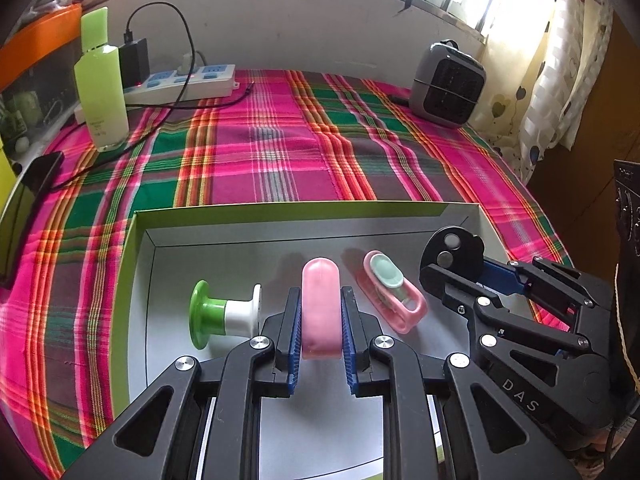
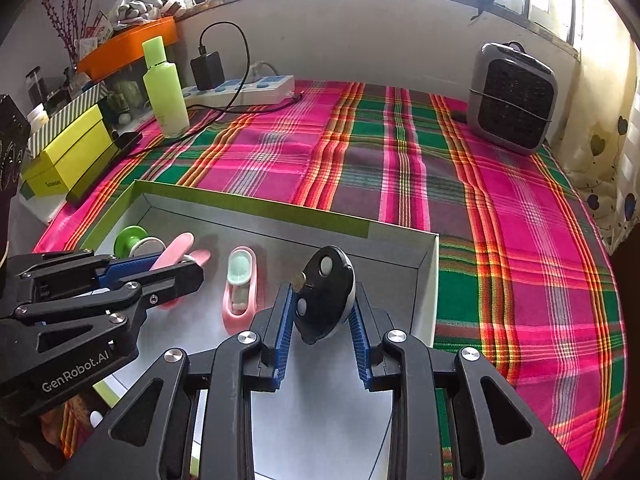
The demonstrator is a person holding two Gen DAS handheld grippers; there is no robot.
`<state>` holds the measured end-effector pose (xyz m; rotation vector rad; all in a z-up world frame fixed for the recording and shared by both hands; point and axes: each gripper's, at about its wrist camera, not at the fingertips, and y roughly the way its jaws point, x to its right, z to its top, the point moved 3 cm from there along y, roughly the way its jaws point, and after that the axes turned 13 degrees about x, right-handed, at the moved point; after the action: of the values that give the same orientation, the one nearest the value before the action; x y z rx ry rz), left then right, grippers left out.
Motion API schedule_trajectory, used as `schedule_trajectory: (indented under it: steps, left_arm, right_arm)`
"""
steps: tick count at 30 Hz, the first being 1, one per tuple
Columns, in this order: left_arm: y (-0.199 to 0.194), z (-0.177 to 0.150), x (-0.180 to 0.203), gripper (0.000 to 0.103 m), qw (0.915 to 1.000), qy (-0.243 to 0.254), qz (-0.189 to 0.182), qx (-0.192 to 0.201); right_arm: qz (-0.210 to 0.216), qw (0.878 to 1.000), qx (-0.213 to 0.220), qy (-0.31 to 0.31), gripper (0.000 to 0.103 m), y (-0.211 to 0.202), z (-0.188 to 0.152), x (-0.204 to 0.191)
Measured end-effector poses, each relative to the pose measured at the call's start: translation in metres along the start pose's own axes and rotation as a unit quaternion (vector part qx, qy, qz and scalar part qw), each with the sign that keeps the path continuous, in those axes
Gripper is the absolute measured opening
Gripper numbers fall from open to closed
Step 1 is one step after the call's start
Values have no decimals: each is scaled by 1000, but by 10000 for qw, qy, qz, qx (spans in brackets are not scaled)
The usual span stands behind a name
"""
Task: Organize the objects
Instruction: 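Carry the pink block with left tool into the box while right carries the disc, then open left tool to release the pink block while right tool releases the disc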
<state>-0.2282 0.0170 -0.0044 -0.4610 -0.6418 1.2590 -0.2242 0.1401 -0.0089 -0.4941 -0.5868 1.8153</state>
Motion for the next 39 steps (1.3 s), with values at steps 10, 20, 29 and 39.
schedule_trajectory:
  steps: [10,20,29,39]
  left_arm:
    - [8,2,0,16,10000,21,3,-39]
    - [8,2,-1,18,10000,-22,-34,-52]
    - [7,1,4,27,9999,99,-10,-33]
    - [0,-1,4,38,10000,84,28,-21]
  right_arm:
    - [11,10000,-39,-13,28,7,1,0]
    - [-36,9999,-74,-70,28,9,1,-2]
    - [-45,10000,-75,-25,28,8,1,-1]
    - [-56,9999,6,153,38,0,2,4]
